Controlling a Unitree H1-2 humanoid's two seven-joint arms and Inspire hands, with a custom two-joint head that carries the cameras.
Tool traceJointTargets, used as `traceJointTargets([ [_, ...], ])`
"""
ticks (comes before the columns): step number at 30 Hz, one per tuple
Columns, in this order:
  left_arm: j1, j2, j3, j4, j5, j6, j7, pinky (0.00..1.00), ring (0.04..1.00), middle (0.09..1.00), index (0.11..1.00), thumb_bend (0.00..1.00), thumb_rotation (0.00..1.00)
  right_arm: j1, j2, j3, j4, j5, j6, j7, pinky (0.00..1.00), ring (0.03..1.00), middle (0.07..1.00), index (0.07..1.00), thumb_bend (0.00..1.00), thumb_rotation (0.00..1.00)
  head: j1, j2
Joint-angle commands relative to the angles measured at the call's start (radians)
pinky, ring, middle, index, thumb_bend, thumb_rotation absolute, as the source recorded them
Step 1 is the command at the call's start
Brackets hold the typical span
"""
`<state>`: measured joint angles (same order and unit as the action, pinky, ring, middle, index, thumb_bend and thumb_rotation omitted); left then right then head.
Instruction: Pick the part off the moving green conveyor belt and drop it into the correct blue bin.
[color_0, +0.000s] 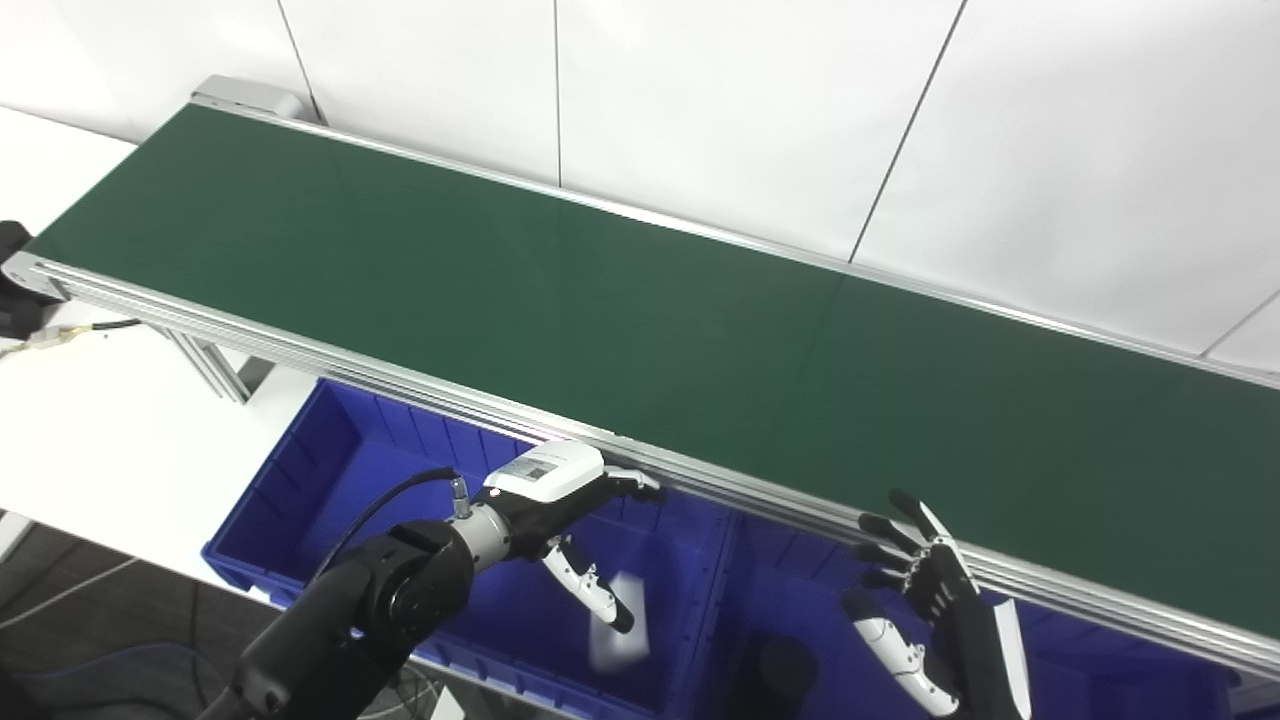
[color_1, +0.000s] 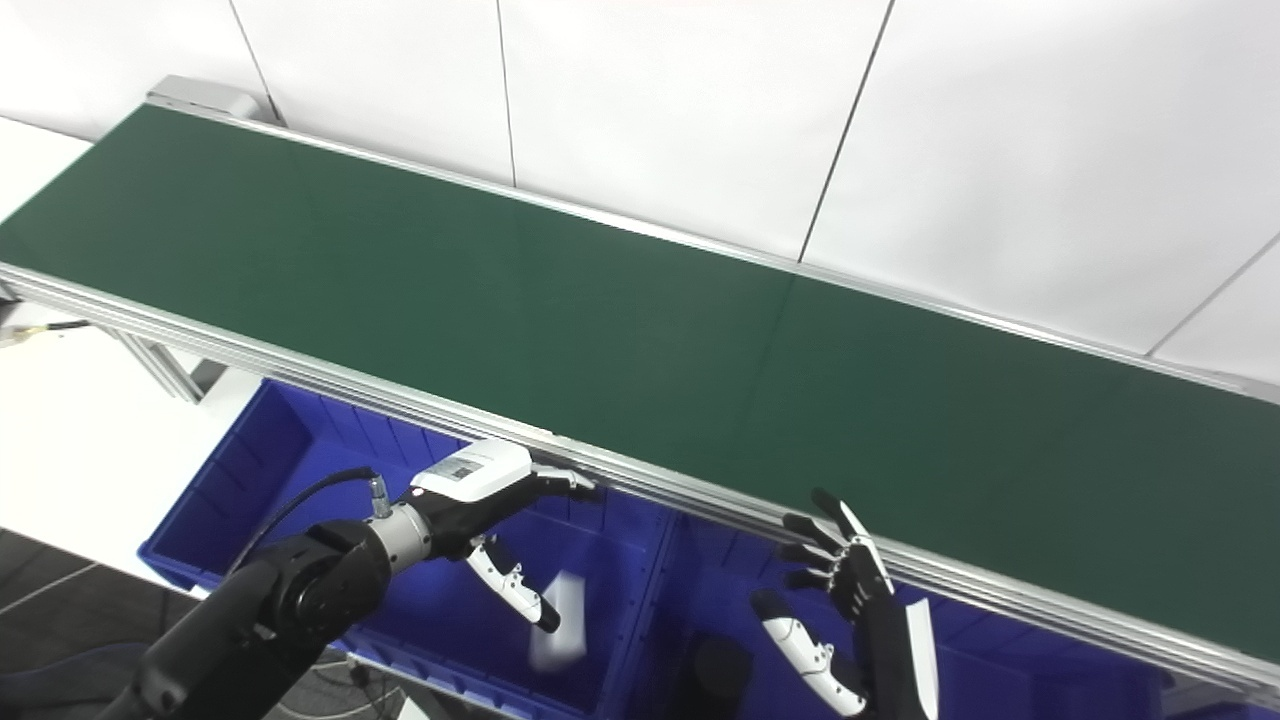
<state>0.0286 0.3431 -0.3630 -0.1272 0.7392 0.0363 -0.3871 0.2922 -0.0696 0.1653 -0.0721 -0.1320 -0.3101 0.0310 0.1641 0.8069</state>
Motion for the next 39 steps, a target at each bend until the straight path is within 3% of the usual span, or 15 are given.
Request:
traceJointTargets([
  [1,-0.011,0.008,0.016,-0.049,-0.029,0.025,-0.015,0.83,0.863,0.875,0.888,1.00,0.43,-0.002,0.008,0.000,-0.018,0.007,-0.011,0.005,0.59,0.682,0.768,0.877,0.62,0.50,0.001,-0.002],
  [8,0.000,0.009,0.023,-0.082,-0.065,0.027,-0.013,0.80,0.852,0.871,0.891,1.00,0.39,0.002,0.011,0.002,-0.016,-0.001,-0.013,0.002,0.59,0.681,0.766,0.880,0.63,0.51,-0.008,-0.011],
  [12,0.023,-0.010,0.053,-0.101,-0.150,-0.005,0.017,0.77,0.832,0.854,0.865,1.00,0.37,0.005,0.012,0.004,-0.013,0.004,-0.013,0.004,0.59,0.683,0.768,0.882,0.63,0.51,-0.021,-0.024],
  [18,0.079,-0.091,0.137,-0.109,-0.458,-0.054,0.034,0.67,0.765,0.812,0.841,0.97,0.49,0.009,0.015,0.011,0.001,0.003,-0.028,0.003,0.59,0.682,0.768,0.881,0.64,0.51,-0.081,-0.060],
  [24,0.124,-0.174,0.168,-0.071,-0.723,-0.102,0.021,0.77,0.839,0.872,0.895,1.00,0.58,0.008,0.025,0.016,0.030,-0.006,-0.053,-0.006,0.59,0.682,0.765,0.874,0.65,0.52,-0.132,-0.089],
  [33,0.154,-0.256,0.169,0.023,-0.776,-0.175,0.068,0.80,0.891,0.916,0.945,0.99,0.58,0.013,0.040,0.027,0.059,-0.023,-0.077,-0.012,0.60,0.695,0.776,0.870,0.69,0.54,-0.204,-0.126],
  [39,0.158,-0.258,0.177,0.145,-0.790,-0.236,0.072,0.79,0.871,0.893,0.939,0.96,0.58,0.025,0.049,0.038,0.067,-0.040,-0.083,-0.017,0.62,0.714,0.790,0.876,0.70,0.55,-0.271,-0.147],
])
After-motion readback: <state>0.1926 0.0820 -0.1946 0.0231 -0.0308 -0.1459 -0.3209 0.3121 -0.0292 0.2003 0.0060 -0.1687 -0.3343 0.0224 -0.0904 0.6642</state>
